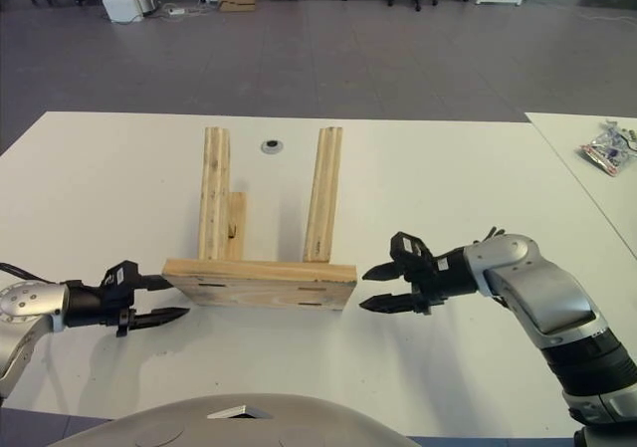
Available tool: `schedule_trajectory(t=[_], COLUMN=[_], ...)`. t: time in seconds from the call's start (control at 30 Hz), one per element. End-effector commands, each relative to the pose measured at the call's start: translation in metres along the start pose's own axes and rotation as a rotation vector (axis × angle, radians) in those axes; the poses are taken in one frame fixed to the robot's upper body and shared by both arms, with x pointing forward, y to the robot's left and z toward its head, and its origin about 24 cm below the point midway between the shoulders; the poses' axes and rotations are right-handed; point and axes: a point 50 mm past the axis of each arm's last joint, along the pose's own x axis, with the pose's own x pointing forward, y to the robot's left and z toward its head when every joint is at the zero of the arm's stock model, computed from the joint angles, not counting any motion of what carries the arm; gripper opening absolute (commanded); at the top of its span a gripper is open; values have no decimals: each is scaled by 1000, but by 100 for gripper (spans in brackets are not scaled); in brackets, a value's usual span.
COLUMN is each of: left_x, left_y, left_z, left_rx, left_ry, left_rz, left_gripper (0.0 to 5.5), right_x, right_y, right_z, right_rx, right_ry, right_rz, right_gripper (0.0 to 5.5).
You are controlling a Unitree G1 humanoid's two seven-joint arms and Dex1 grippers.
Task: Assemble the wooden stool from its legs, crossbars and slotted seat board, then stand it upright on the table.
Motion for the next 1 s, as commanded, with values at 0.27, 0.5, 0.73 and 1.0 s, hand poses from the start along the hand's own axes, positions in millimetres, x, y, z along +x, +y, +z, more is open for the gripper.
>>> schedule_trajectory(t=[0.27,0.5,0.73,1.0], left_x=[27,32,33,7], left_y=[11,11,24,59], left_z=[8,-2,20,154], left_rx=[49,55,36,-51], left_ry=[-110,-103,-223,-655], left_rz=[-71,-97,-53,-28], left_gripper=[283,175,163,163], right_x=[41,45,43,-4], right_y=[-13,-24,-17,-13], right_z=[3,-2,20,127], right_rx=[-64,-25,15,-66], right_ry=[-30,-39,-235,-702], right_rz=[-8,-42,72,159], right_gripper=[288,184,183,183])
